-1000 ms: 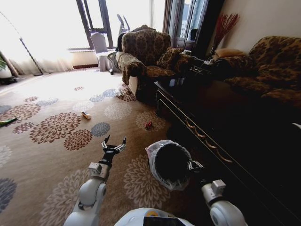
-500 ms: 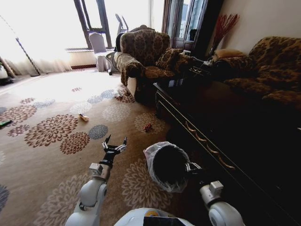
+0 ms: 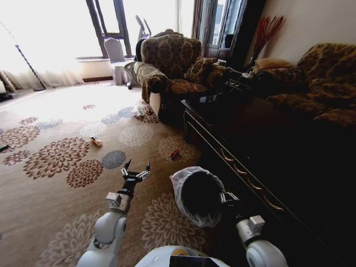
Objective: Pick up the trash from the ground and place it into the trash bin.
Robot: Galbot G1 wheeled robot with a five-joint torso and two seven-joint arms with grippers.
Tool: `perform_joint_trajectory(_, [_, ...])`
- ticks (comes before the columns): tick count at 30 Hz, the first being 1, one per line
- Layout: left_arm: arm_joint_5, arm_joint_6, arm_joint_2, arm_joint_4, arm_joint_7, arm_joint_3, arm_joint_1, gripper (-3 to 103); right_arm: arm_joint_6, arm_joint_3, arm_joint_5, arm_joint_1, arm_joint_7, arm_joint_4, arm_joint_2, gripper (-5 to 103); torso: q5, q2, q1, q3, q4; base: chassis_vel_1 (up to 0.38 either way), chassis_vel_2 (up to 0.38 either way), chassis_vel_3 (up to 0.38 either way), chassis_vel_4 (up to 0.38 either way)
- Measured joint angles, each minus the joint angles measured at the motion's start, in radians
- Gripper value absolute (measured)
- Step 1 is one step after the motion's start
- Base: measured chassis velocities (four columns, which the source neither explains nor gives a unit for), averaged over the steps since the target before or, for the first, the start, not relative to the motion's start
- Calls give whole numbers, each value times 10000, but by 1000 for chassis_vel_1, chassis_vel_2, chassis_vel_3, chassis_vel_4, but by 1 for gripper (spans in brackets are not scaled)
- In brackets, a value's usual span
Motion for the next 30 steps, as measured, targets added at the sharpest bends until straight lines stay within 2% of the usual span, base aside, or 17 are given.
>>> perform_joint_trajectory(10, [-13, 5, 5, 11, 1, 3, -3, 100, 0, 3, 29, 55, 84, -39, 38, 4, 1, 0, 1, 1, -1, 70, 76, -62, -80])
perform_joint_trajectory(18, [-31, 13, 7, 11, 4, 11, 6, 100, 1, 10, 55, 55, 104, -106, 99, 4, -2, 0, 1, 1, 2, 247, 215, -216, -216])
perform_joint_trajectory(23, [-60, -20, 26, 52, -1, 8, -54, 100, -25, 0, 102, 58, 383, -111, 142, 4, -4, 0, 2, 1, 2, 243, 236, -252, -232])
perform_joint_trajectory(30, [-42, 95, 183, 176, 8, -74, -258, 102, 31, 35, 92, -30, 383, -111, 201, 4, 2, 0, 2, 1, 0, 64, 77, -69, -51])
